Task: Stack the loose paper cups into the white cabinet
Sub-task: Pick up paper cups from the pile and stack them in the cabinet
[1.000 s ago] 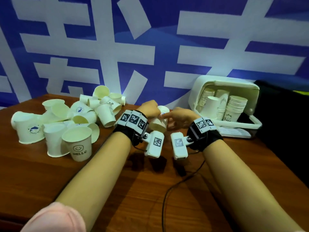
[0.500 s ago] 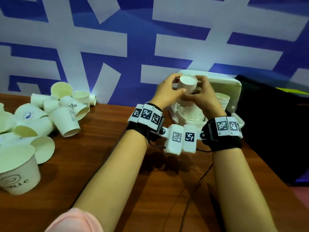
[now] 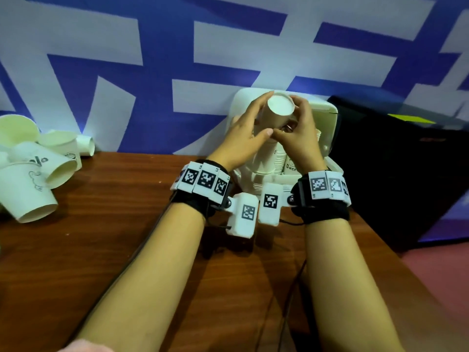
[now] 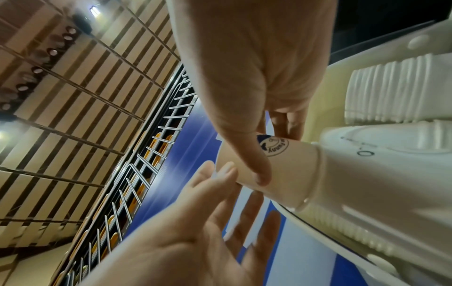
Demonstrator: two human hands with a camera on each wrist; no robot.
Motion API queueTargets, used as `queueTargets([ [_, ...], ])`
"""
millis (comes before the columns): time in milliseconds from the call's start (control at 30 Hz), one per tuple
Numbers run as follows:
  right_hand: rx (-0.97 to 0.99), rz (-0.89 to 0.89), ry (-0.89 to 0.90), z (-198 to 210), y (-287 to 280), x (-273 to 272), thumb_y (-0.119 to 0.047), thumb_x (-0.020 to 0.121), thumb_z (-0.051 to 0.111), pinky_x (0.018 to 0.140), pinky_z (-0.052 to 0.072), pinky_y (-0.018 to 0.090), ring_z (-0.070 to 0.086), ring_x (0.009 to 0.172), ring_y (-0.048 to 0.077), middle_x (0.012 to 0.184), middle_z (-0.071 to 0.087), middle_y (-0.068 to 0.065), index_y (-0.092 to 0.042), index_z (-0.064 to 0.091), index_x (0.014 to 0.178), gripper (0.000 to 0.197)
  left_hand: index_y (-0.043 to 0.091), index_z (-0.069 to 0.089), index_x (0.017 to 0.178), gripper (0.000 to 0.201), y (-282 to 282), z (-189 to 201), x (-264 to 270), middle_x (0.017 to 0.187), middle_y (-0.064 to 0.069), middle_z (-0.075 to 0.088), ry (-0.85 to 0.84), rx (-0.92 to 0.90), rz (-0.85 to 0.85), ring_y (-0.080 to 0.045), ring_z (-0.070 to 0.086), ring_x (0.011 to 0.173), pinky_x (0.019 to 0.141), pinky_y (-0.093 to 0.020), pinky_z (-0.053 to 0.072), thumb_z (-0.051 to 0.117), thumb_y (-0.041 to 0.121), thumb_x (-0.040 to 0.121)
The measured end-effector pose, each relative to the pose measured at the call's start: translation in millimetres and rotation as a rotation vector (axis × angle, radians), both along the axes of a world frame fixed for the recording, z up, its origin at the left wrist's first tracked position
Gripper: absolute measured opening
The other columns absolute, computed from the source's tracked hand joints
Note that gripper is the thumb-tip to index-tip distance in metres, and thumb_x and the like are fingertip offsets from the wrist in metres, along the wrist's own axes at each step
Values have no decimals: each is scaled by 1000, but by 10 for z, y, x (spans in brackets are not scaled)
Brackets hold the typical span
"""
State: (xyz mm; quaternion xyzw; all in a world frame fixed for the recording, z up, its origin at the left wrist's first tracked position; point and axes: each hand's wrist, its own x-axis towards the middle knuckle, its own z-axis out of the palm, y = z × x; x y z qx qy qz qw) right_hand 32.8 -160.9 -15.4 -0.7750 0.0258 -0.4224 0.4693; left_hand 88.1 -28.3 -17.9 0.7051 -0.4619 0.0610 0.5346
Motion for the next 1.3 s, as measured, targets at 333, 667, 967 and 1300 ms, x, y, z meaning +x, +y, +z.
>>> queueTargets([
  [333, -25, -52, 146, -244, -106, 203, -7, 78, 74, 99, 49, 41, 55, 117, 20, 129, 54, 10, -9, 44, 136, 65, 35, 26, 148, 58, -7, -179, 99, 150, -6, 36, 99, 178, -9, -25, 27, 140, 113, -43, 31, 51, 24, 98],
  [667, 52, -66, 391, -388, -155, 274, -15, 81, 77, 94, 51, 45, 62, 106, 25, 117, 63, 13, -8, 47, 130, 58, 32, 16, 152, 63, -27, -276, 54, 140, -12, 49, 161, 372, 12, -36, 48, 125, 109, -47, 35, 49, 24, 98],
  [967, 15, -88, 427, -345, -106, 223, -14, 81, 75, 92, 53, 41, 62, 105, 23, 116, 62, 12, -9, 51, 128, 53, 31, 6, 154, 72, 11, -221, 54, 156, -8, 29, 118, 434, -9, -27, 40, 136, 111, -37, 33, 51, 24, 98],
  [1300, 79, -175, 380, -210, -4, 226, -22, 78, 80, 98, 48, 45, 58, 113, 27, 126, 58, 15, -4, 44, 134, 69, 31, 34, 147, 54, 161, -202, 225, 149, -8, 41, 306, 204, -90, -16, 35, 139, 104, -24, 34, 51, 15, 98],
])
